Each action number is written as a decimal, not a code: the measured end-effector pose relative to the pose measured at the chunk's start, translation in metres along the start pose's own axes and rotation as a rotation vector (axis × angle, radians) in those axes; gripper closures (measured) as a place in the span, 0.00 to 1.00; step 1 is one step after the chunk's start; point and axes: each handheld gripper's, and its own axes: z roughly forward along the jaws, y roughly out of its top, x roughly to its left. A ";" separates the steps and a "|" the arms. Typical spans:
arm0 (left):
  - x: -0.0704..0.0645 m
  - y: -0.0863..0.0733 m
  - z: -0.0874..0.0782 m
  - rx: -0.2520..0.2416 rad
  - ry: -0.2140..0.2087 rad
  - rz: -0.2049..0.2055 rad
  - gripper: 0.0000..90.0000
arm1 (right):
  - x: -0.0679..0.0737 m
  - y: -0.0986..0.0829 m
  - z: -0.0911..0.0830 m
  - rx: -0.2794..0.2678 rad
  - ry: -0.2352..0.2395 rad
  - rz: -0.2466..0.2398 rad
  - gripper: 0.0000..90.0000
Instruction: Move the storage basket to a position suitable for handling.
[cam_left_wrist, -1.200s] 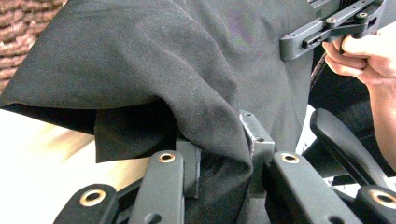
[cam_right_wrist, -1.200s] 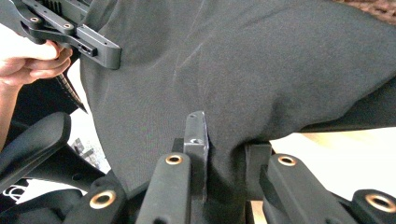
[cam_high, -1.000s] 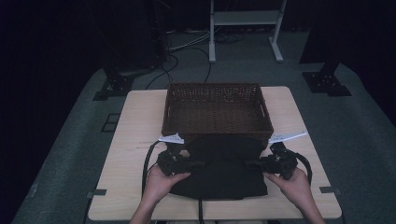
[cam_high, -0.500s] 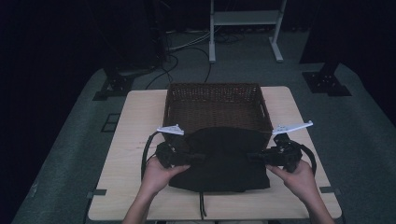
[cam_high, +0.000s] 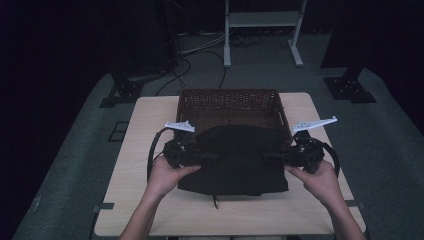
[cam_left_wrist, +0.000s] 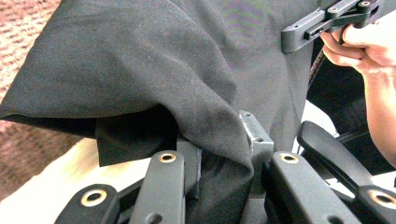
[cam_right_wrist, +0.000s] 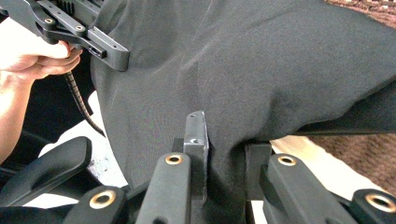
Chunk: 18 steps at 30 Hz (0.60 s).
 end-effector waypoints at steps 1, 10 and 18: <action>0.000 0.000 0.000 0.000 0.000 0.000 0.81 | 0.000 0.000 0.000 0.000 0.000 0.000 0.85; 0.002 0.018 -0.009 0.003 0.011 0.013 0.82 | 0.001 0.018 -0.004 -0.008 -0.003 -0.004 0.85; 0.001 0.036 -0.018 -0.013 0.015 0.027 0.82 | 0.003 0.036 -0.012 -0.018 -0.012 -0.016 0.85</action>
